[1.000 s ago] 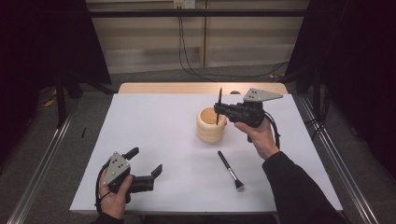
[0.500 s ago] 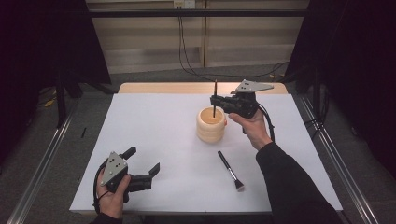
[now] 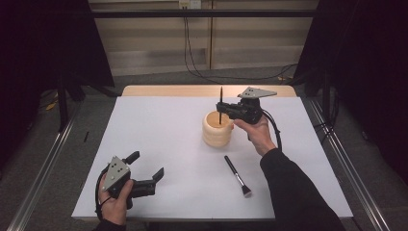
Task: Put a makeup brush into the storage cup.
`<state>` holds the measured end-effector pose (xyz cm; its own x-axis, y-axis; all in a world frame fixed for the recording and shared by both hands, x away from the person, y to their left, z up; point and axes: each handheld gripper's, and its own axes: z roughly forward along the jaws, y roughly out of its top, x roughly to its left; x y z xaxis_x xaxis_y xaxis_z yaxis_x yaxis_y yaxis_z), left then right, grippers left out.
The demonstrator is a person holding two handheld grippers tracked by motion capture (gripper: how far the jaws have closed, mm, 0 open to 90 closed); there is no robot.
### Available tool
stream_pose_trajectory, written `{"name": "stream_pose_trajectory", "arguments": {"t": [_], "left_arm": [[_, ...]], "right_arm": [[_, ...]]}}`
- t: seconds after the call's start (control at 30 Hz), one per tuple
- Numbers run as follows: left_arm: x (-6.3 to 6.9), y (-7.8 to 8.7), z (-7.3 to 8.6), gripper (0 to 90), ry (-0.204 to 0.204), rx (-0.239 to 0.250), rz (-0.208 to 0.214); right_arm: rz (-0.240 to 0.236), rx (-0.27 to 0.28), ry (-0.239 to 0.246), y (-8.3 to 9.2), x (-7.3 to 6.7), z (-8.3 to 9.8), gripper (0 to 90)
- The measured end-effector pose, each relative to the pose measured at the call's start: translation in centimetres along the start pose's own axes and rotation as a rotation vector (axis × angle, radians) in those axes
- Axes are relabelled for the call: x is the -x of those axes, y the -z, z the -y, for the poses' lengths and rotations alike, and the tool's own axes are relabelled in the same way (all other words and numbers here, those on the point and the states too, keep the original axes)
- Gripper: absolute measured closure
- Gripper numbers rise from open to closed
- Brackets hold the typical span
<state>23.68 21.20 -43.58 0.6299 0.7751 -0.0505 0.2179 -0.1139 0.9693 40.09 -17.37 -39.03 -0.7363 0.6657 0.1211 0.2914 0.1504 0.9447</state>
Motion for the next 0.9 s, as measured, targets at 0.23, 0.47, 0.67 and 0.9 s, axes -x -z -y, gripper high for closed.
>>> {"name": "stream_pose_trajectory", "arguments": {"t": [0.23, 0.47, 0.67, 0.9], "left_arm": [[0.0, 0.0, 0.0, 1.0, 0.005, 0.005, 0.002], [-0.1, 0.0, 0.0, 1.1, 0.003, -0.001, 0.007], [-0.1, 0.0, 0.0, 1.1, 0.002, -0.001, 0.011], [-0.2, -0.1, 0.1, 1.3, 0.004, -0.003, 0.017]], "right_arm": [[0.008, -0.003, -0.013, 0.1, 0.2, 1.0, 83.2], [0.014, -0.01, -0.023, -0.1, 0.2, 1.5, 83.2], [0.004, -0.025, -0.019, -0.6, 0.1, 2.0, 83.2], [0.012, -0.03, -0.033, -0.7, 0.3, 2.7, 83.1]]}}
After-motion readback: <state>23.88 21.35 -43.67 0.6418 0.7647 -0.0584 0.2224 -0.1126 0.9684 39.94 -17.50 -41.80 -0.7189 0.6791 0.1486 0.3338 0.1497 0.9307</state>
